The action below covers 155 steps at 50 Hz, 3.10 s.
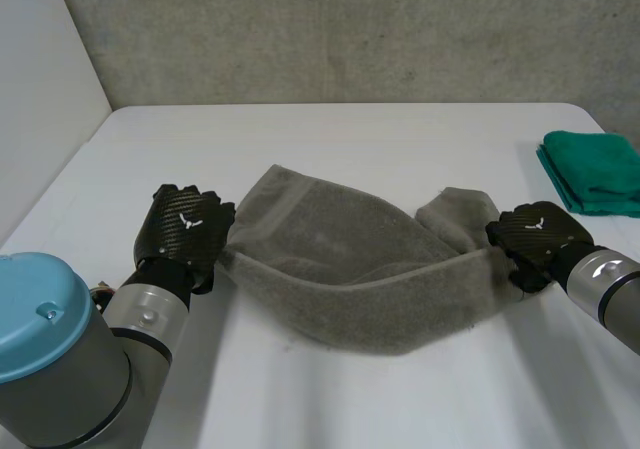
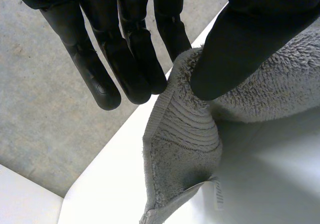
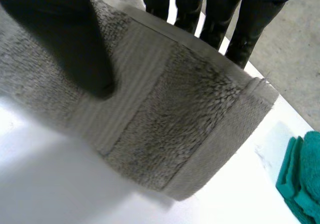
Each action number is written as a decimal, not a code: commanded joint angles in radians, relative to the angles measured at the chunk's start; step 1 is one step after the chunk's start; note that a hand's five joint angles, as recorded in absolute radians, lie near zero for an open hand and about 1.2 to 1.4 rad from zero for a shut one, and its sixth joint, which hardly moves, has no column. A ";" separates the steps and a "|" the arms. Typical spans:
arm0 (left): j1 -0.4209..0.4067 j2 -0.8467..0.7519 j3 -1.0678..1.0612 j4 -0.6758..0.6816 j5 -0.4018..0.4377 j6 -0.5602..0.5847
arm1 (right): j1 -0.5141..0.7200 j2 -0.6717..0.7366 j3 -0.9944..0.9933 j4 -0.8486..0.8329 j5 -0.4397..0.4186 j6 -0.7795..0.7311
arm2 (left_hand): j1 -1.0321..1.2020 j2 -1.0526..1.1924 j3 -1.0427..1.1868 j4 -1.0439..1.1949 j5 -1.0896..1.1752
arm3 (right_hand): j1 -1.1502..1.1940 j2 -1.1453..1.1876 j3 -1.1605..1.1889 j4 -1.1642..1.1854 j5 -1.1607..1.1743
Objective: Fold the laundry.
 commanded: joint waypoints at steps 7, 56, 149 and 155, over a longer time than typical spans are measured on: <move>0.007 0.182 0.018 -0.013 -0.004 0.010 | -0.019 -0.314 -0.099 0.064 0.008 -0.031 | 0.229 0.178 0.175 0.180 0.226 | 0.469 0.312 0.329 0.328 0.349; 0.142 -0.206 0.922 0.061 0.000 0.010 | 0.169 0.177 -1.020 -0.296 0.218 0.231 | 0.205 0.155 0.152 0.157 0.202 | 0.469 0.312 0.329 0.328 0.349; 0.110 -0.777 0.782 0.163 0.014 0.406 | 0.216 0.600 -0.767 -0.086 0.292 -0.271 | 0.120 0.070 0.067 0.072 0.117 | 0.469 0.312 0.329 0.328 0.349; 0.108 -0.803 0.814 0.210 0.007 0.409 | 0.218 0.650 -0.807 -0.170 0.313 -0.265 | -0.389 -0.439 -0.443 -0.437 -0.392 | -0.173 -0.331 -0.313 -0.314 -0.293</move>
